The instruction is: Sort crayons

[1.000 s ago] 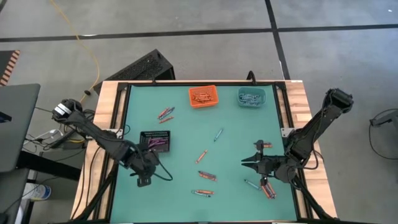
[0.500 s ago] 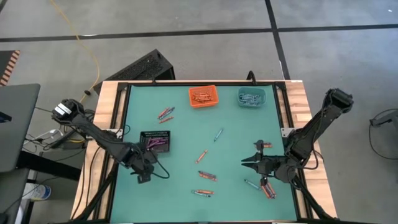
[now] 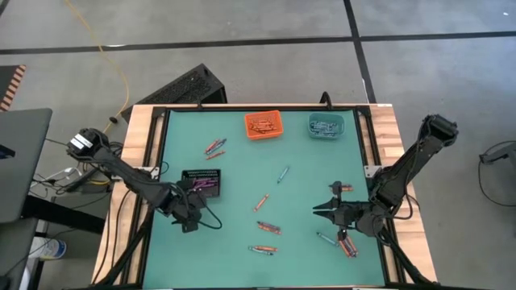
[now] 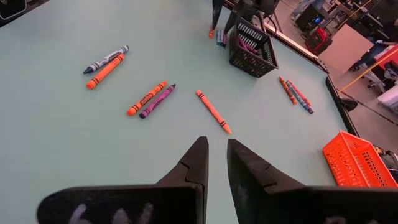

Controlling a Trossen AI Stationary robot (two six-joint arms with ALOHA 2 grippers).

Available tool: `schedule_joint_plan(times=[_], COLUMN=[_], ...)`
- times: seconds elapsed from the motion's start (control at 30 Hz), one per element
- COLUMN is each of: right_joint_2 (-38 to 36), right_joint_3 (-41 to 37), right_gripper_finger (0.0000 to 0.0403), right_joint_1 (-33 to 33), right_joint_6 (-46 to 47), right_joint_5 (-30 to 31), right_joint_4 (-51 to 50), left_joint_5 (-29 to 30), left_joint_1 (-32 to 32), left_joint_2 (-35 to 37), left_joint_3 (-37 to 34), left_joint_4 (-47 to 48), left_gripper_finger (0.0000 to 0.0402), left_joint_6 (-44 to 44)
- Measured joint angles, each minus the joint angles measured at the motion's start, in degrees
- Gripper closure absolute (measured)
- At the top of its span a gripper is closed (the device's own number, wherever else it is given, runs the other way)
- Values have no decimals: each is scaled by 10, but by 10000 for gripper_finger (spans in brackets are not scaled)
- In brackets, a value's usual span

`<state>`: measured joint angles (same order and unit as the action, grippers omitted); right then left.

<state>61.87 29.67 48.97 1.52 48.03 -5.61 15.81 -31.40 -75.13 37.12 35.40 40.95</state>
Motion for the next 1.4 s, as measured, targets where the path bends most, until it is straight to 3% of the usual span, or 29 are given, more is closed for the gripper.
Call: schedule_joint_plan(times=[0.33, 0.47, 0.7, 1.1, 1.4], right_joint_2=[0, 0, 0, 0, 0], right_joint_3=[0, 0, 0, 0, 0], right_gripper_finger=[339, 339, 339, 339, 339], right_joint_1=[0, 0, 0, 0, 0], right_joint_6=[0, 0, 0, 0, 0], right_joint_5=[0, 0, 0, 0, 0], right_joint_4=[0, 0, 0, 0, 0], left_joint_5=[11, 11, 5, 1, -16], left_joint_1=[10, 10, 10, 10, 10], left_joint_2=[0, 0, 0, 1, 1], left_joint_3=[0, -2, -64, -80, -80], left_joint_4=[0, -5, -108, -110, -110], left_gripper_finger=[321, 328, 330, 330, 377], left_joint_6=[0, 0, 2, -1, -2])
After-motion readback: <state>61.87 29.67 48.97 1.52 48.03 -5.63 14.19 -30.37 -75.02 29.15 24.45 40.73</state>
